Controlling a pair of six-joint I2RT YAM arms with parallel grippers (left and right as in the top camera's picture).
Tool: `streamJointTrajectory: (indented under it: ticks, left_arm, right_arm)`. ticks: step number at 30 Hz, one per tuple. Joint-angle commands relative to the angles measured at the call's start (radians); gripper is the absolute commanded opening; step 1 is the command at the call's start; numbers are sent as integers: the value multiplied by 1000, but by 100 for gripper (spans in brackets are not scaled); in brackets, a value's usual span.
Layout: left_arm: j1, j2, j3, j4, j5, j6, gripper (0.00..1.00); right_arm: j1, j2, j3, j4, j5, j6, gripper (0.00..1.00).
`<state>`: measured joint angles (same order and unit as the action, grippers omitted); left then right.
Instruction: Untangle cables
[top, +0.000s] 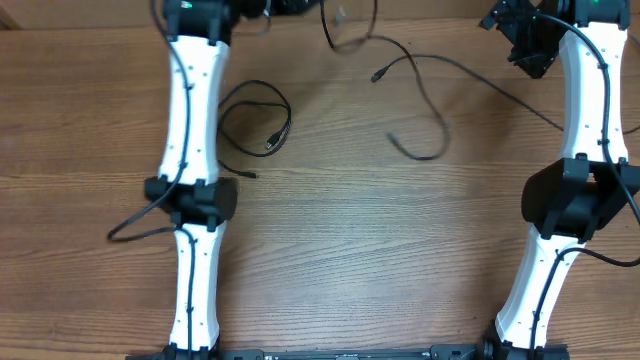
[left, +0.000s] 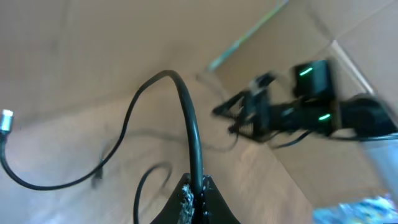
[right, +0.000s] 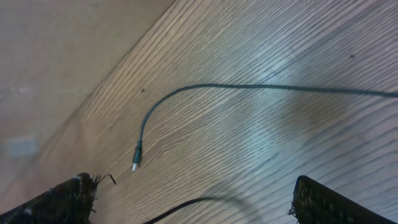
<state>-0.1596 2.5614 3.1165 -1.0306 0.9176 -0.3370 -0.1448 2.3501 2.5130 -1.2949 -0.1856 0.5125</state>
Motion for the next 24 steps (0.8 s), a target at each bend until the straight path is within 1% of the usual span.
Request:
streamJointTrajectory:
  ticks: [1,5,10,14,18,24]
  left_arm:
    - [19,-180,27,10,-87,46,4]
    - [24,-249,27,-9,-151,72,4]
    - [24,-280,27,-62,-230,101,4]
    - [24,-280,27,-72,-262,106,4]
    - [27,-280,27,-73,-306,106,4]
    - [68,-281,27,-98,-327,116,4]
  right_arm:
    - [-2,-1,-4,3,0,-54,100]
    - [-2,-1,-6,-9,0,-49,100]
    - [8,2,-6,-73,-7,103,100]
    - [47,23,-7,-63,-79,168,100]
    - [101,57,-8,-60,-87,223,100]
    - [188,135,-8,16,-194,243,100]
